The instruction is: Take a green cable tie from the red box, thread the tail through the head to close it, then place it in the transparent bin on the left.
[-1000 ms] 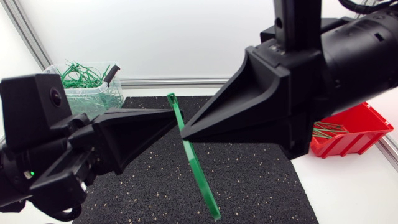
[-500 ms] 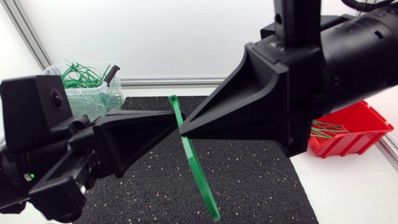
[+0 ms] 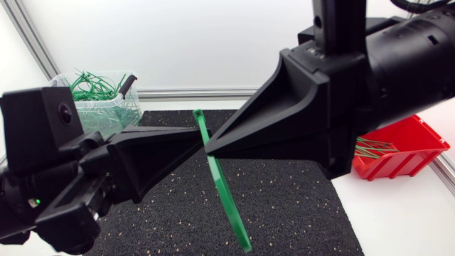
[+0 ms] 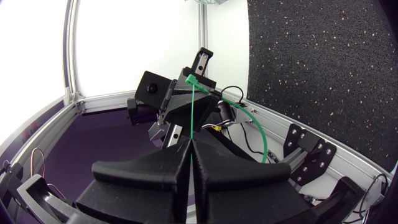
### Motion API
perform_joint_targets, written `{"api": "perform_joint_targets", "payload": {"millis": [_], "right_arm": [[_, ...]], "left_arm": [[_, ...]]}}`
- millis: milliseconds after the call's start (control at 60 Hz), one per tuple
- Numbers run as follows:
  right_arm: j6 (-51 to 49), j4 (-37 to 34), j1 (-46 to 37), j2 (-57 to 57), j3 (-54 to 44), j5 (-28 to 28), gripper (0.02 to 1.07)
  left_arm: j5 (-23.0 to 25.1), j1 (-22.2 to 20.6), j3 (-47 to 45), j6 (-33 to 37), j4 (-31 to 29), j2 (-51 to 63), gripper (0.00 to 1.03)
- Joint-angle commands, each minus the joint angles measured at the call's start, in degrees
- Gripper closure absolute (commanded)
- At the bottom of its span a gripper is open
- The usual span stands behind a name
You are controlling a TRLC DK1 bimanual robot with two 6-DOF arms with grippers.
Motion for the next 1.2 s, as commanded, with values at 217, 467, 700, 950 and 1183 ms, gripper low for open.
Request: {"api": "perform_joint_targets", "payload": {"millis": [217, 467, 700, 950, 1183], "right_arm": [[1.64, 0.57, -0.01, -0.97, -0.77, 0.29, 1.02], [1.55, 0.74, -0.01, -1.23, -1.21, 0.29, 1.02], [1.64, 1.18, -0.01, -1.50, -1.92, 0.46, 1.02], [2.16, 2.06, -0.09, -1.23, -2.97, 0.82, 1.02], [2.16, 2.76, -0.18, -1.06, -3.15, 0.90, 1.02]], "left_arm": [[0.17, 0.47, -1.40, 1.58, 1.24, 1.44, 1.00], [0.26, 0.47, -1.23, 1.58, 1.42, 1.62, 1.00], [0.17, 0.73, -1.14, 1.50, 1.42, 1.62, 1.00], [0.17, 0.47, -0.70, 1.50, 1.24, 1.35, 1.00], [0.08, -0.41, -0.96, 1.41, 0.89, 0.83, 1.00]]}}
